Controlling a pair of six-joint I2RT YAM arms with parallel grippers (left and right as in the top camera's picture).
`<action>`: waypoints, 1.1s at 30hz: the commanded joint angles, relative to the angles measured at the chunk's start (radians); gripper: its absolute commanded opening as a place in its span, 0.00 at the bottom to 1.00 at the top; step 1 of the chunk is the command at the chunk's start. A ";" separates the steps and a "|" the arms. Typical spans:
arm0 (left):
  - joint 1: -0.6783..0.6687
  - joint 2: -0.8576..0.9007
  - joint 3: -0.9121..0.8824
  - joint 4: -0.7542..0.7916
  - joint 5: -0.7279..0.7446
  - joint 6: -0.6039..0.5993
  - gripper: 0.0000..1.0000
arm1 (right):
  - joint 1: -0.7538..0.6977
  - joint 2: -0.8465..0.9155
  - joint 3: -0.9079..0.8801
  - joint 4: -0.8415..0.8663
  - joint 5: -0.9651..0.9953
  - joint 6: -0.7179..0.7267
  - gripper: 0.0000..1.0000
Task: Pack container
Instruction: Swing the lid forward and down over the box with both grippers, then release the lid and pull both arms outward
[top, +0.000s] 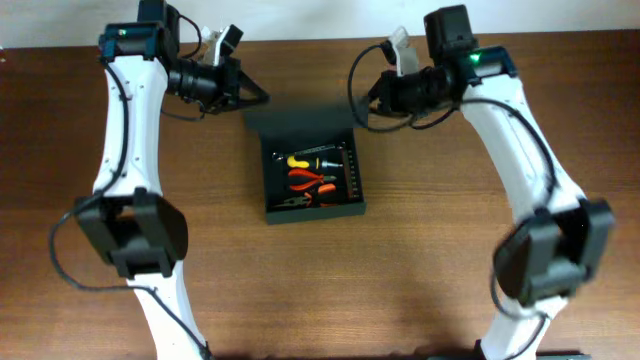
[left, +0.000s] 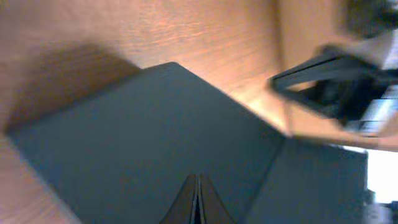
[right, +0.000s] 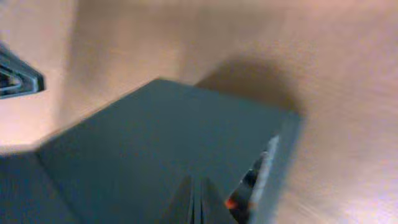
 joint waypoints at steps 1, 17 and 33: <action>-0.032 -0.150 0.016 0.021 -0.165 0.046 0.02 | 0.014 -0.132 0.018 0.034 0.287 -0.092 0.04; -0.048 -0.384 0.015 0.085 -0.454 -0.039 0.02 | -0.020 -0.220 0.018 0.011 0.301 -0.089 0.04; 0.066 -0.380 0.013 -0.109 -0.792 -0.090 0.31 | -0.237 -0.217 0.017 -0.134 0.404 -0.016 0.04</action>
